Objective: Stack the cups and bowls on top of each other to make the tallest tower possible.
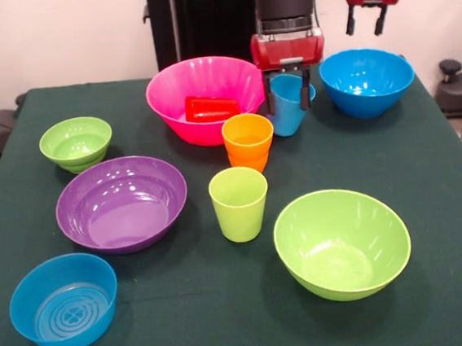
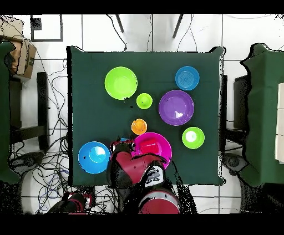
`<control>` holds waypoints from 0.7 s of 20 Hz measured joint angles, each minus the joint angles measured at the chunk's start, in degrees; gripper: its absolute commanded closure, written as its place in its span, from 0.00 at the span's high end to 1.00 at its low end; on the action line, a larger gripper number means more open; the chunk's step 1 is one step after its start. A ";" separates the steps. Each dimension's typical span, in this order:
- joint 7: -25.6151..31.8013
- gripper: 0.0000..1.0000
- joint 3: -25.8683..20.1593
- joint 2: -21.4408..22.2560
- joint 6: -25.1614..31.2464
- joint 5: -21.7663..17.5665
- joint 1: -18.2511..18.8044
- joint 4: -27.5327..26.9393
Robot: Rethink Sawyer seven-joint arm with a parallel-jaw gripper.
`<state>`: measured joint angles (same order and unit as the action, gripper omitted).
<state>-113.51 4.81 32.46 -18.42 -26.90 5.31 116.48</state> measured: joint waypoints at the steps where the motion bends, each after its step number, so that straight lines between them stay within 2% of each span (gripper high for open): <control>1: 0.00 1.00 0.10 -0.07 -0.01 -0.01 0.01 0.01; 14: 0.00 1.00 1.23 -0.43 0.00 -0.01 0.04 0.01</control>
<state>-113.51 6.04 32.03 -18.42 -26.91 5.35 116.49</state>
